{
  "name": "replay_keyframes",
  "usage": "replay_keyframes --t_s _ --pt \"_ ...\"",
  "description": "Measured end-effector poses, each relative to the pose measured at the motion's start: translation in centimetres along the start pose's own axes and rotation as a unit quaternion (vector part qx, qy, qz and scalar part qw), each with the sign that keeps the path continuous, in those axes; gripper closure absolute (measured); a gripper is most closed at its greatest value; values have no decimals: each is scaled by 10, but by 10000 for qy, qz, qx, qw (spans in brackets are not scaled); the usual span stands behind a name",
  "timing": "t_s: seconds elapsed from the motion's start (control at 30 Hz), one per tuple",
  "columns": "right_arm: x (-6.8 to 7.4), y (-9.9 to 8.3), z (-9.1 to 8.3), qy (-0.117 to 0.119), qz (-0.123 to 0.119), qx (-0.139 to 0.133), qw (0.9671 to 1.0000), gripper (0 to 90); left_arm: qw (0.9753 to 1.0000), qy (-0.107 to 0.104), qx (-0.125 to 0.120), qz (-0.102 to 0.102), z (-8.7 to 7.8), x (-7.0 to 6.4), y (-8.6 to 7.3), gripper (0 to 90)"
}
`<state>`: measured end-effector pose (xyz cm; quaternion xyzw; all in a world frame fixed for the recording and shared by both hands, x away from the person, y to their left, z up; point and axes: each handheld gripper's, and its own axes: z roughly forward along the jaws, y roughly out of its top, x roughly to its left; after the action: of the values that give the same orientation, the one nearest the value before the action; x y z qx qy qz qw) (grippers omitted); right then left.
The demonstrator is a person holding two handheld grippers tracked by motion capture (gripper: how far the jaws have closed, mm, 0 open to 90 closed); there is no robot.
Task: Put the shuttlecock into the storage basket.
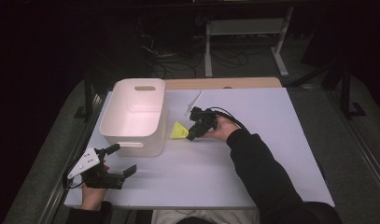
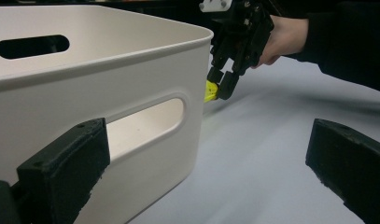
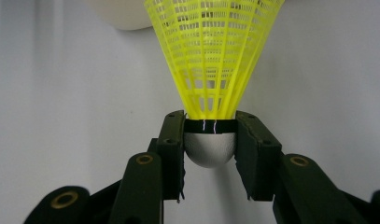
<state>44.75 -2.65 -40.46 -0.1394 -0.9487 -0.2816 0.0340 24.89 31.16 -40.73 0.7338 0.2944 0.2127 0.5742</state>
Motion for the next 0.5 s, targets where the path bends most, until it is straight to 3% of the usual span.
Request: replay_keyframes --t_s 0.5 --pt "7 0 -24 -173 -40 -134 9998 632 10000 7 6 0 0 0 0 0"
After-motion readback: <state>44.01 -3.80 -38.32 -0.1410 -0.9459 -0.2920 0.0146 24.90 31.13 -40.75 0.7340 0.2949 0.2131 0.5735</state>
